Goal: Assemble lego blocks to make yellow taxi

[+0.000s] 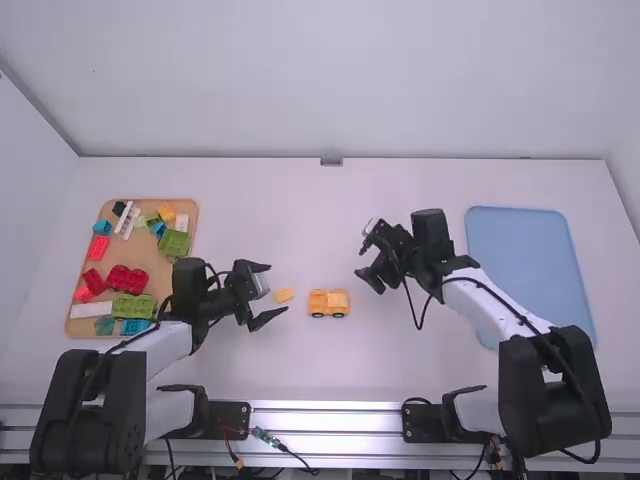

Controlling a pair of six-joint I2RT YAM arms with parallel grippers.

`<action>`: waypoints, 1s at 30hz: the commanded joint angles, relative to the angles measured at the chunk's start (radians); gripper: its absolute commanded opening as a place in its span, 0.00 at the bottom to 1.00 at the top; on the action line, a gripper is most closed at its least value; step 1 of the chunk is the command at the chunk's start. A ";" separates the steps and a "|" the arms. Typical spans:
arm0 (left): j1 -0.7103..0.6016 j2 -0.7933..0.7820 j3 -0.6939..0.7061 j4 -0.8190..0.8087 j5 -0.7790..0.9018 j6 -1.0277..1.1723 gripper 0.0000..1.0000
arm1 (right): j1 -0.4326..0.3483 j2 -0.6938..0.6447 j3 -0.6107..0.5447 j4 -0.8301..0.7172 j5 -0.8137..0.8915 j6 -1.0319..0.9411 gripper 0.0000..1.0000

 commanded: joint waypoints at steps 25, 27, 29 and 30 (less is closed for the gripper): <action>-0.003 0.518 0.187 0.043 0.037 0.113 0.87 | 0.011 0.236 -0.226 0.364 -0.515 -0.304 0.99; -0.003 0.518 0.185 0.060 0.033 0.113 0.82 | 0.011 0.236 -0.229 0.362 -0.492 -0.304 0.99; -0.003 0.518 0.187 0.059 0.033 0.113 0.77 | 0.011 0.236 -0.229 0.361 -0.491 -0.305 0.99; -0.003 0.518 0.187 0.051 0.032 0.113 0.76 | 0.010 0.239 -0.229 0.361 -0.492 -0.303 0.99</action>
